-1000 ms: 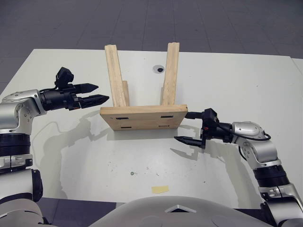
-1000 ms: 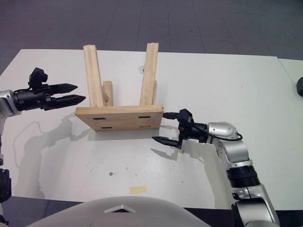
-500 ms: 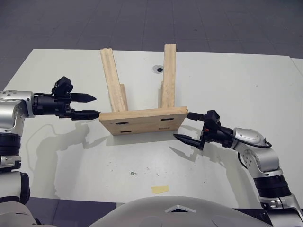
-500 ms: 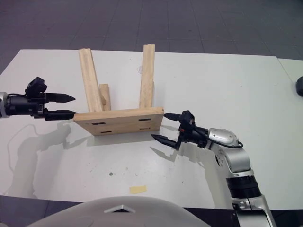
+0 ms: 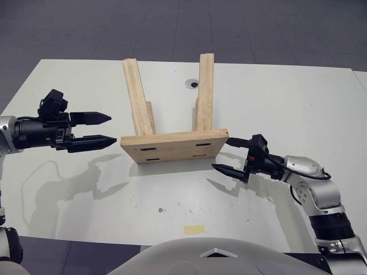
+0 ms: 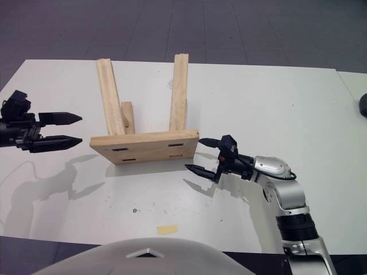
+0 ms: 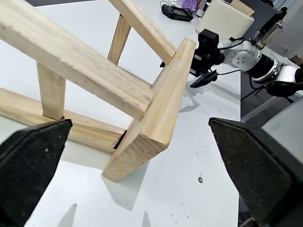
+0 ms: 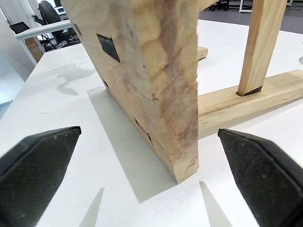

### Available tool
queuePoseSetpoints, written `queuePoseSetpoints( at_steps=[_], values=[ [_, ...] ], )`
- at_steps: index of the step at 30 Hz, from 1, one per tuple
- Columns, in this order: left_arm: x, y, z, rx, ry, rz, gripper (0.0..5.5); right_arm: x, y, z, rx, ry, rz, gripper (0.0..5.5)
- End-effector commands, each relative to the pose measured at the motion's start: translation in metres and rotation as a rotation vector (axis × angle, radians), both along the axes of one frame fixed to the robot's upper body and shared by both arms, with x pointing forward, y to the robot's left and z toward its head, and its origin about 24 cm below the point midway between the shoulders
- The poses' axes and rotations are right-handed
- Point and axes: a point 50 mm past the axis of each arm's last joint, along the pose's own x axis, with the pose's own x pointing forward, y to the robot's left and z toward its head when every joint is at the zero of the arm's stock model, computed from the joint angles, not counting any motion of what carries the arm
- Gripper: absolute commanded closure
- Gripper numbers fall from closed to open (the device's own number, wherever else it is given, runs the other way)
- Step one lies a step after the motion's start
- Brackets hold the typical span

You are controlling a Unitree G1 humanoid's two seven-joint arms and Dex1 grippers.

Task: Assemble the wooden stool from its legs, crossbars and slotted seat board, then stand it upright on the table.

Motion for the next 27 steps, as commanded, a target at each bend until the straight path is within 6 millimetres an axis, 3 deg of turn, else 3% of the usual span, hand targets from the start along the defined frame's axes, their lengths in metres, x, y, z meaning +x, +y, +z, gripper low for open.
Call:
queuePoseSetpoints(
  at_steps=[1, 5, 9, 19, 24, 27],
  values=[
    [-0.001, -0.023, -0.048, 0.123, 0.084, -0.092, 0.13, 0.005, 0.002, 0.004, 0.002, 0.0, 0.02, 0.1],
    [0.013, -0.033, -0.075, 0.178, 0.046, -0.039, 0.54, 0.011, 0.003, 0.005, 0.001, 0.007, 0.026, 0.53],
    [0.022, -0.041, -0.068, 0.101, 0.016, -0.01, 1.23, 0.011, 0.005, 0.004, 0.002, 0.015, 0.05, 1.18],
    [0.016, -0.022, -0.079, 0.134, 0.148, -0.049, 2.93, 0.015, 0.011, 0.006, 0.071, 0.1, 0.095, 2.84],
    [0.025, -0.032, -0.078, 0.089, 0.136, -0.049, 2.99, 0.01, 0.016, 0.007, 0.122, 0.157, 0.12, 3.64],
    [0.03, -0.037, -0.074, 0.046, 0.14, -0.061, 3.0, 0.005, 0.019, 0.01, 0.176, 0.201, 0.141, 3.65]
  ],
)
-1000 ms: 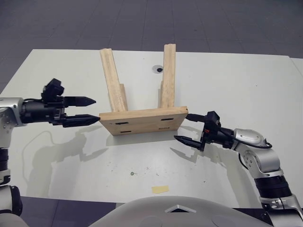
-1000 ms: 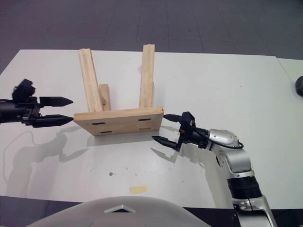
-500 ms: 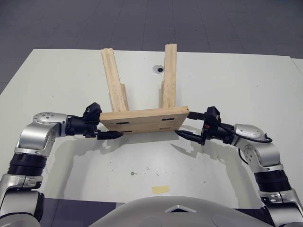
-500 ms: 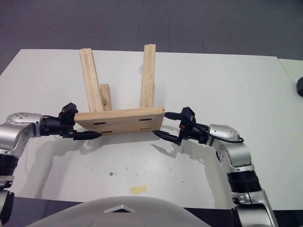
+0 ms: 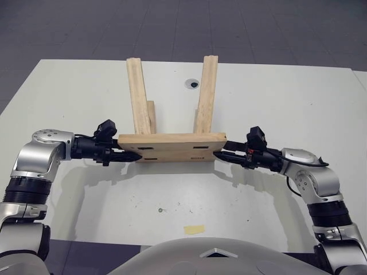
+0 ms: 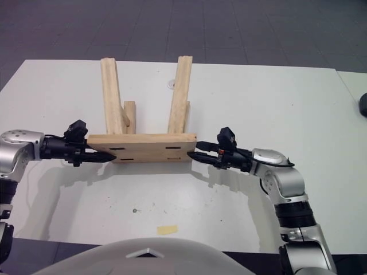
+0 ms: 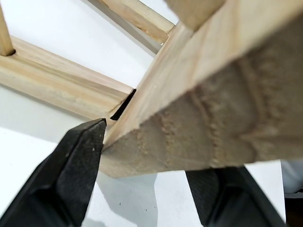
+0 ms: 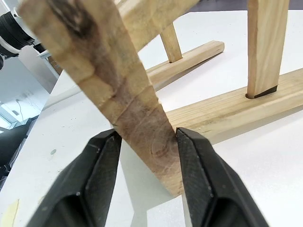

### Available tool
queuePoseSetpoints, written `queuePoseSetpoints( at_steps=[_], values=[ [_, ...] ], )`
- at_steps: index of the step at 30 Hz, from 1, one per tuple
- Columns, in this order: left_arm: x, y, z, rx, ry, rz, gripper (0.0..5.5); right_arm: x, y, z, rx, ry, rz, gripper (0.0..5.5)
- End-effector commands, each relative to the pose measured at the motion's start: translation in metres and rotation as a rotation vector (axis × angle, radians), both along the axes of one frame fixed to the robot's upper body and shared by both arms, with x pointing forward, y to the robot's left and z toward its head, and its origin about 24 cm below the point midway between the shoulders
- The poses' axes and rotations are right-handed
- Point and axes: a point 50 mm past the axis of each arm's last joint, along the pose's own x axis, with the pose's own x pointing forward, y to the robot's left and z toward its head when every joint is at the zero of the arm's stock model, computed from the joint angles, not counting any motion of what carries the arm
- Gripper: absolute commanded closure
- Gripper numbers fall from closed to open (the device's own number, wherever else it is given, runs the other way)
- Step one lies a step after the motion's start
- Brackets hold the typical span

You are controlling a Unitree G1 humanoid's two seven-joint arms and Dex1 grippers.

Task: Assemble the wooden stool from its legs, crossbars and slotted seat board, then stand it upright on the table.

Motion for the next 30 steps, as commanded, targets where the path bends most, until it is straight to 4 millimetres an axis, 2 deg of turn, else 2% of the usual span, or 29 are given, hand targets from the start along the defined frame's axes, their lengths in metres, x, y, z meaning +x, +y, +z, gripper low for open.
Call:
queuePoseSetpoints(
  at_steps=[1, 3, 6, 8, 12, 14, 18, 25, 26, 28, 29, 30],
  values=[
    [0.008, -0.014, 0.002, -0.094, 0.054, 0.0, 3.0, -0.01, 0.015, 0.009, 0.134, 0.056, 0.084, 3.65],
    [0.014, -0.024, 0.019, -0.218, 0.074, 0.025, 3.0, -0.013, 0.018, 0.023, 0.246, 0.093, 0.09, 3.67],
    [0.017, -0.041, 0.055, -0.398, 0.07, 0.053, 3.0, -0.017, 0.02, 0.059, 0.523, 0.121, 0.058, 3.68],
    [0.018, -0.051, 0.074, -0.486, 0.06, 0.086, 3.02, -0.02, 0.018, 0.075, 0.672, 0.122, 0.012, 3.69],
    [0.025, -0.061, 0.087, -0.523, 0.039, 0.226, 3.07, -0.024, 0.021, 0.092, 0.858, 0.133, -0.094, 3.74],
    [0.035, -0.062, 0.09, -0.507, 0.022, 0.327, 3.1, -0.022, 0.022, 0.095, 0.927, 0.149, -0.165, 3.8],
    [0.063, -0.064, 0.097, -0.592, 0.035, 0.559, 3.12, -0.003, 0.022, 0.089, 0.959, 0.188, -0.408, 4.03],
    [0.074, -0.083, 0.098, -0.703, 0.123, 0.703, 3.36, 0.026, 0.015, 0.09, 1.009, 0.234, -0.67, 4.12],
    [0.076, -0.084, 0.099, -0.724, 0.134, 0.728, 3.45, 0.029, 0.015, 0.089, 1.004, 0.239, -0.7, 3.72],
    [0.078, -0.082, 0.098, -0.71, 0.12, 0.79, 3.56, 0.037, 0.015, 0.081, 0.963, 0.25, -0.78, 3.45],
    [0.079, -0.08, 0.1, -0.719, 0.109, 0.813, 3.28, 0.042, 0.013, 0.076, 0.949, 0.259, -0.823, 3.25],
    [0.079, -0.079, 0.103, -0.731, 0.097, 0.817, 3.23, 0.045, 0.011, 0.073, 0.944, 0.265, -0.851, 3.12]
  ],
)
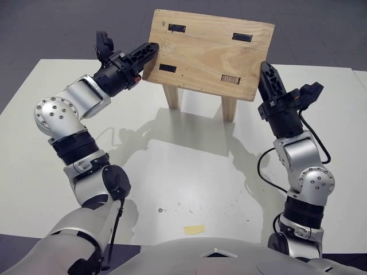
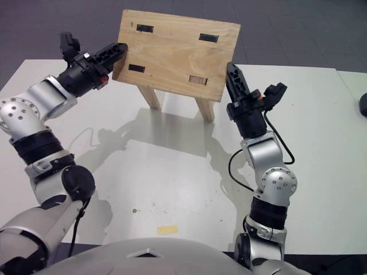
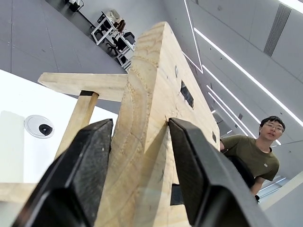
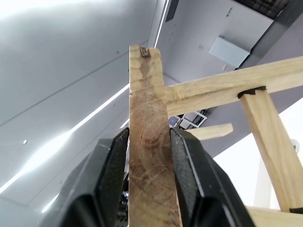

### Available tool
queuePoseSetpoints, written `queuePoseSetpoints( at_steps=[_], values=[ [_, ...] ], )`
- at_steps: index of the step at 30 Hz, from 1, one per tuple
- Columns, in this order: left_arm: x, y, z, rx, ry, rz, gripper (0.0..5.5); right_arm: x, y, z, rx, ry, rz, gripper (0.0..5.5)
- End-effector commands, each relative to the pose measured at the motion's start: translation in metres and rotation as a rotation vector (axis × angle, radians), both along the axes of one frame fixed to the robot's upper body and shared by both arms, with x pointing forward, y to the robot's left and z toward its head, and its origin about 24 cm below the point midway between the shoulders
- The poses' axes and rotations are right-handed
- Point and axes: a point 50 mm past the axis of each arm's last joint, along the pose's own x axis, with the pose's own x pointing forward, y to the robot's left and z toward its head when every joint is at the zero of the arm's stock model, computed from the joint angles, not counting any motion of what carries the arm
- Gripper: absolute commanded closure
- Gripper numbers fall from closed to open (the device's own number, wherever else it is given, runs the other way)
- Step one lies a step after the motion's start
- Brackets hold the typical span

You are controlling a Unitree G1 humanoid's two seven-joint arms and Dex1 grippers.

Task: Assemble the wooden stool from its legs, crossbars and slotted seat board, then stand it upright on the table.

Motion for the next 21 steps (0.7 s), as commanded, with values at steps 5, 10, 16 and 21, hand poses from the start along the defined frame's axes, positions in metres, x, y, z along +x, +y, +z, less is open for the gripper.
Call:
queuePoseSetpoints(
  at_steps=[5, 10, 16, 21],
  values=[
    [0.007, 0.0, 0.013, -0.078, -0.032, 0.075, 2.4, 0.021, -0.007, -0.013, -0.033, 0.067, -0.088, 2.3],
    [0.002, -0.004, -0.005, -0.09, -0.011, 0.08, 1.6, 0.021, -0.012, -0.017, -0.03, 0.054, -0.088, 1.51],
    [0.002, 0.019, -0.005, 0.045, -0.091, 0.277, 0.6, 0.015, -0.024, -0.024, -0.042, 0.031, -0.167, 0.56],
    [0.0, 0.038, -0.01, 0.209, -0.15, 0.463, 0.13, 0.009, -0.03, -0.046, -0.182, 0.107, -0.33, 0.11]
  ],
)
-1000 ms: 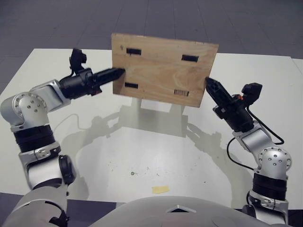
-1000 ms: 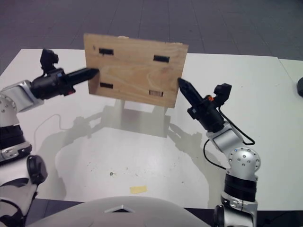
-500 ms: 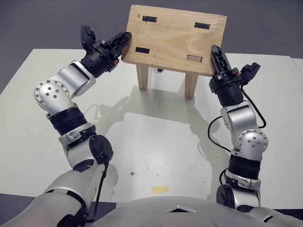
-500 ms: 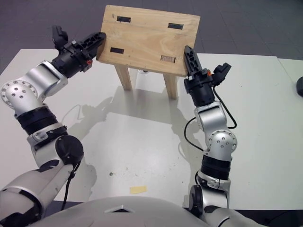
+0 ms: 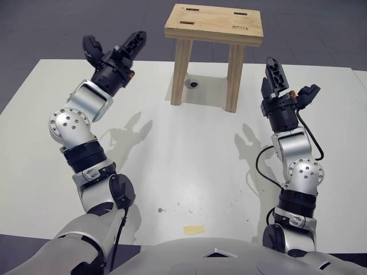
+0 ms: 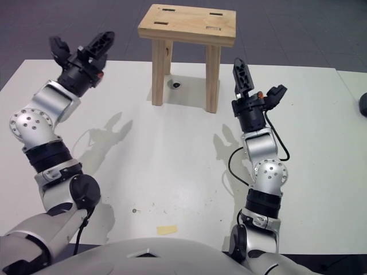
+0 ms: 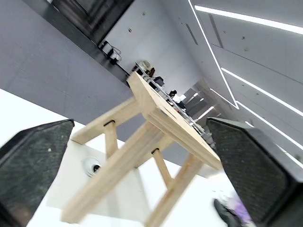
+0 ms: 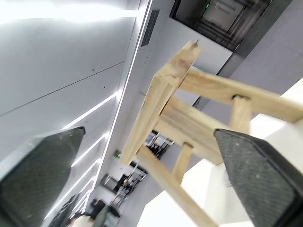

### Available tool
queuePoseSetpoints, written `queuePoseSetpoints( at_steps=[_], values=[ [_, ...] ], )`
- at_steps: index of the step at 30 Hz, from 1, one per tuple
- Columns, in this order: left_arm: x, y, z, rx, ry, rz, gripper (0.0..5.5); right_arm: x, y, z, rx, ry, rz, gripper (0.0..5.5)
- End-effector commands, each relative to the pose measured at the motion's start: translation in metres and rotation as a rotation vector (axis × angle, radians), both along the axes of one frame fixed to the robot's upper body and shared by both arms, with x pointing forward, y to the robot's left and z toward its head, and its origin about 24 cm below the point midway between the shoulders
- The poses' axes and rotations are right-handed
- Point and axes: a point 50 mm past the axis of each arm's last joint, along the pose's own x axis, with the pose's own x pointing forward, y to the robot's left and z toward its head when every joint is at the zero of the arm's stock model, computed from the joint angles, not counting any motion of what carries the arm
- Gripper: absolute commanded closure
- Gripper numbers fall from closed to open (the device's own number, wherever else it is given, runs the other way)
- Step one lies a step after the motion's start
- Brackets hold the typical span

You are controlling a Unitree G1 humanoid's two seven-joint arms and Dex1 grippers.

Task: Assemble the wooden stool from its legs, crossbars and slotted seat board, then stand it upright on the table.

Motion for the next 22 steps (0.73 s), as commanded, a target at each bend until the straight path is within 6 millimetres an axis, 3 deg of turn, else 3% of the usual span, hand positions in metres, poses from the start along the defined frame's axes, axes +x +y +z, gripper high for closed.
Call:
queuePoseSetpoints(
  at_steps=[1, 4, 7, 13, 17, 22],
  values=[
    [-0.003, 0.011, -0.007, 0.09, -0.009, 0.129, 0.13, -0.004, -0.001, -0.023, -0.157, 0.108, -0.136, 0.11],
    [-0.004, 0.005, -0.016, 0.216, -0.012, 0.183, 0.13, -0.002, -0.001, -0.046, -0.352, 0.251, -0.251, 0.11],
    [-0.009, -0.005, -0.019, 0.338, -0.074, 0.199, 0.13, 0.002, -0.009, -0.056, -0.476, 0.329, -0.326, 0.11],
    [-0.012, -0.016, -0.039, 0.509, -0.092, 0.264, 0.13, 0.01, -0.018, -0.05, -0.674, 0.295, -0.401, 0.11],
    [-0.018, -0.037, -0.049, 0.626, -0.15, 0.269, 0.13, 0.016, -0.034, -0.049, -0.813, 0.299, -0.452, 0.11],
    [-0.025, -0.048, -0.062, 0.676, -0.139, 0.312, 0.13, 0.028, -0.032, -0.037, -0.956, 0.235, -0.429, 0.11]
  ],
)
